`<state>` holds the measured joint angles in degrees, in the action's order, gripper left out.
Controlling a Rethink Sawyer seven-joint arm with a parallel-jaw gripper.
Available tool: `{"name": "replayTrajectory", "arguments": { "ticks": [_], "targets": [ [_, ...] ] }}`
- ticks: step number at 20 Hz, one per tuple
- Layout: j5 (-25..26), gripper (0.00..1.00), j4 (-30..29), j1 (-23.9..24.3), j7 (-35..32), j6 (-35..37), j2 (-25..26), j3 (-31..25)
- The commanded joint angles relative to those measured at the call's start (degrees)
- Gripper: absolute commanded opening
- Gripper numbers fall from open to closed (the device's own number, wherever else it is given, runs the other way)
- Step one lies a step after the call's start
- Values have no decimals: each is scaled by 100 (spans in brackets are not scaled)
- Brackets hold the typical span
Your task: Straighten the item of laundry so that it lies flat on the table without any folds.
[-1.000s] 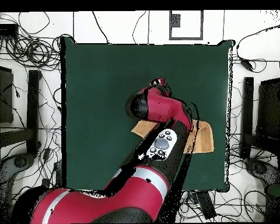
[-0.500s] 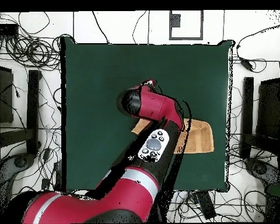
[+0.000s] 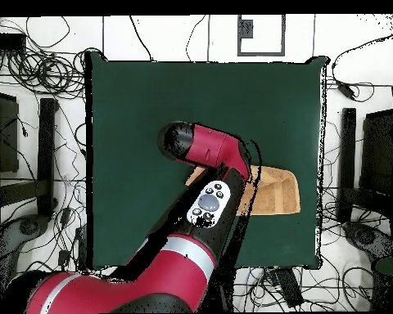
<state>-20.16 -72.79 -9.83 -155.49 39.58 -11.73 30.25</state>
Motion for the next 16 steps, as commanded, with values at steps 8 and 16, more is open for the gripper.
{"name": "replayTrajectory", "arguments": {
  "ticks": [8, 16],
  "targets": [
    [260, 100, 361, 124, -795, 619, 742, -13],
    [340, 100, 271, 211, -661, 481, 968, 134]
  ]
}}
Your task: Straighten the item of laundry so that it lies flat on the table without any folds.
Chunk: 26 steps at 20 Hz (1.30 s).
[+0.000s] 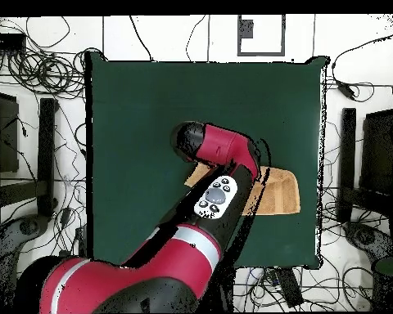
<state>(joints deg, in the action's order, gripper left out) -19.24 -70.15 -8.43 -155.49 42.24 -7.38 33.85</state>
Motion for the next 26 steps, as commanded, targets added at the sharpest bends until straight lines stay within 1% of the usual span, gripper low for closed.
{"name": "replayTrajectory", "arguments": {
  "ticks": [1, 3, 7, 13, 17, 20, 23, 26],
  "targets": [
    [196, 100, -6, 120, -621, 376, 501, -327],
    [96, 100, -73, 223, -569, 674, 416, -529],
    [16, 100, -163, 335, -442, 1036, 296, -770],
    [21, 100, -53, 620, -94, 1854, 159, -1039],
    [141, 100, 179, 778, 117, 2009, 244, -1069],
    [367, 100, 397, 732, 211, 1922, 351, -925],
    [722, 100, 665, 534, 44, 1459, 550, -489],
    [977, 100, 763, 373, -225, 972, 696, -195]
  ]
}}
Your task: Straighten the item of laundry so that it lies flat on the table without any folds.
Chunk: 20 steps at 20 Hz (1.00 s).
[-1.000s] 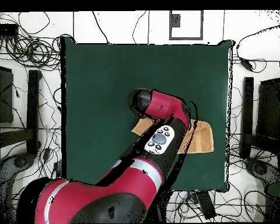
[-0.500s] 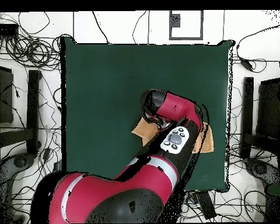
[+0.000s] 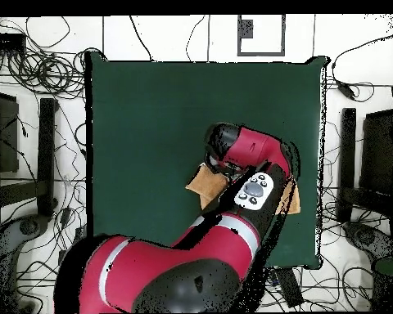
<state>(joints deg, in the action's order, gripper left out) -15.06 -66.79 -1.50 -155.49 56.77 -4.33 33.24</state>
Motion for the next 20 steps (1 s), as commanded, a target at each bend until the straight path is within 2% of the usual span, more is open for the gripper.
{"name": "replayTrajectory", "arguments": {
  "ticks": [1, 8, 14, 20],
  "targets": [
    [641, 100, 428, -338, -273, -585, 399, -72],
    [1109, 100, 466, -449, -503, -1252, 398, 347],
    [1350, 100, 496, -428, -551, -1760, 453, 483],
    [1730, 100, 486, -579, -957, -2401, 717, 1170]
  ]
}}
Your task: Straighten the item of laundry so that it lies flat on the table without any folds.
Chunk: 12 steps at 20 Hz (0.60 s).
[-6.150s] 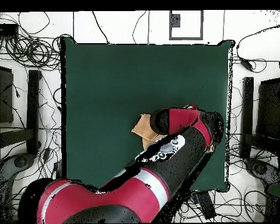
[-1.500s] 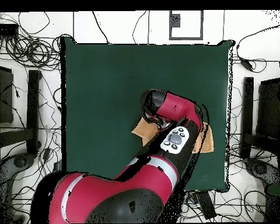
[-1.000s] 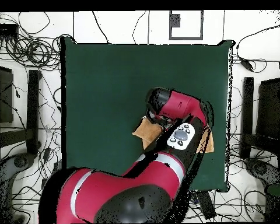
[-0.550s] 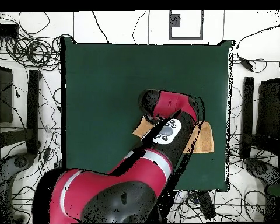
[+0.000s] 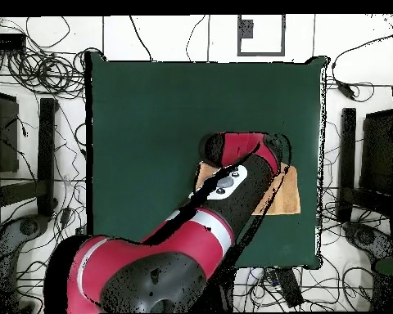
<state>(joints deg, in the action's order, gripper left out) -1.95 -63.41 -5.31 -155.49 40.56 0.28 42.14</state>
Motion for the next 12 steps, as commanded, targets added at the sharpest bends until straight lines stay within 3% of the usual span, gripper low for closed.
{"name": "replayTrajectory", "arguments": {
  "ticks": [1, 7, 10, 12],
  "targets": [
    [465, 100, 170, -185, -983, -877, 304, 387],
    [408, 100, 185, -13, -1056, -1375, 466, 520],
    [130, 100, 85, 40, -1175, -1573, 483, 332],
    [-95, 100, -60, 190, -1121, -1849, 369, -102]
  ]
}}
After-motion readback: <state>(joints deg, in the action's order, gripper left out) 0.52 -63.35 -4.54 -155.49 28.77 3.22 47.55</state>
